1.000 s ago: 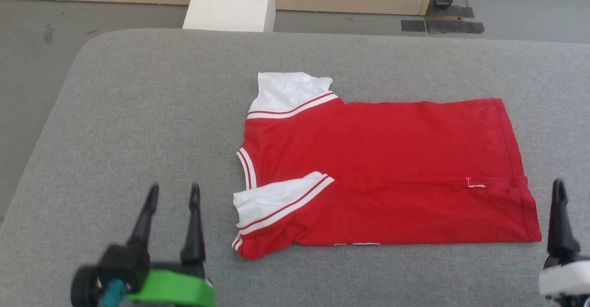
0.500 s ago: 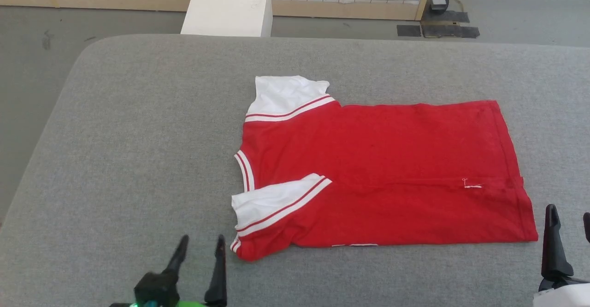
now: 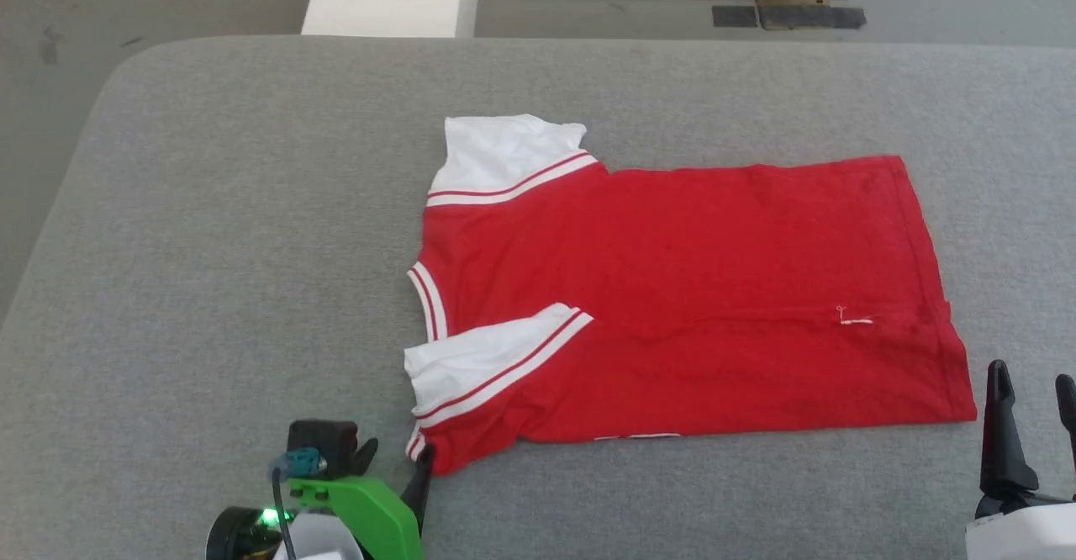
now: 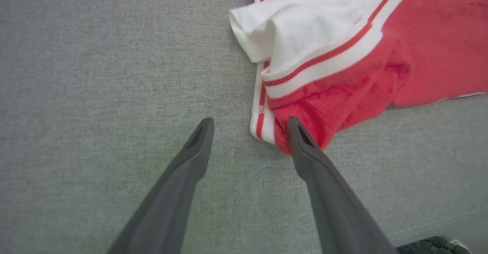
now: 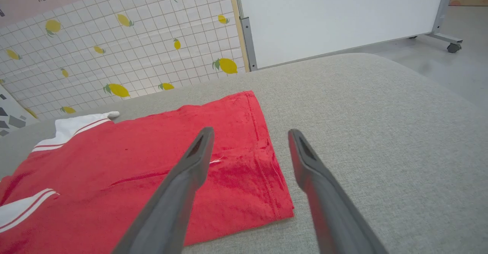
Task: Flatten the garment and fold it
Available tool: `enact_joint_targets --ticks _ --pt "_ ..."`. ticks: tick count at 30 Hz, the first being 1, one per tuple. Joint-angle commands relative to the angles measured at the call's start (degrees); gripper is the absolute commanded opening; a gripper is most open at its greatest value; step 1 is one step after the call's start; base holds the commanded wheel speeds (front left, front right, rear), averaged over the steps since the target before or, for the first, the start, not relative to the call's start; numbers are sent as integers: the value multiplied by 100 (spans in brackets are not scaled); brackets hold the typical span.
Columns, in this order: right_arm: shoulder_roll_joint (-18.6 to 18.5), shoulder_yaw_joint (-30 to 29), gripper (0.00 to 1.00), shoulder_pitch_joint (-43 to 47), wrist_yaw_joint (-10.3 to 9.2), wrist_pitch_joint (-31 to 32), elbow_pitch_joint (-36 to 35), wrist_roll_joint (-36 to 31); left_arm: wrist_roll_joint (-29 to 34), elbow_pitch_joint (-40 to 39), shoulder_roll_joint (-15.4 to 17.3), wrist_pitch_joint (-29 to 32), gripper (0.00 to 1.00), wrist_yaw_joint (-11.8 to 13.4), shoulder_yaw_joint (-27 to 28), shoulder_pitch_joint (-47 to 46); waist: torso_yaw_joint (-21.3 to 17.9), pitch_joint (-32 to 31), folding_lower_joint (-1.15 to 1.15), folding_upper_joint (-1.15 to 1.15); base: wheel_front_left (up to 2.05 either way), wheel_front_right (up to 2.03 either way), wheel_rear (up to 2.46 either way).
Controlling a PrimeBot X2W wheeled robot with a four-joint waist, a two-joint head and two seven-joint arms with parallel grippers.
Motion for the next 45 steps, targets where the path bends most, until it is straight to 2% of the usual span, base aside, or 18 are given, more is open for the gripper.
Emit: enact_joint_targets --ticks 1,7,8,9,10,11,20,26,33,38,45 --pt "1 -42 100 -120 -8 -36 39 -47 -150 74 -36 100 100 -87 16 -197 -116 112 0 0 0 0 0" --pt "2 -58 100 -173 -8 -60 110 -39 -391 420 -100 733 100 -289 -223 -306 -192 208 0 0 0 0 0" --pt "2 -54 100 -186 -8 -64 119 -40 -408 480 -111 799 94 -298 -245 -340 -203 229 0 0 0 0 0" --pt "2 -51 100 -200 -8 -68 125 -41 -418 530 -121 836 49 -301 -257 -370 -209 241 0 0 0 0 0" --pt "2 -51 100 -219 -8 -71 133 -42 -417 597 -122 883 20 -323 -287 -411 -213 256 0 0 0 0 0" --pt "2 -61 100 -266 -8 -72 148 -58 -409 729 -146 884 0 -360 -326 -511 -213 291 0 0 0 0 0" --pt "2 40 100 -591 -8 231 -27 -277 -618 555 -184 302 0 -264 57 -456 -177 250 0 0 0 0 0" --pt "-26 -65 100 -829 -8 1393 69 -546 -714 154 -48 117 0 -157 272 -169 -124 216 0 0 0 0 0" --pt "-371 -257 100 -1048 -8 2964 493 -726 -712 -71 -52 132 0 -142 211 -151 -32 276 0 0 0 0 0" --pt "-640 -166 100 -1204 -8 3317 716 -737 -670 -106 -80 164 0 -160 115 -247 15 369 0 0 0 0 0" --pt "-653 -158 100 -1393 -8 3688 1214 -501 -657 -131 -63 201 0 -167 69 -336 61 473 0 0 0 0 0"
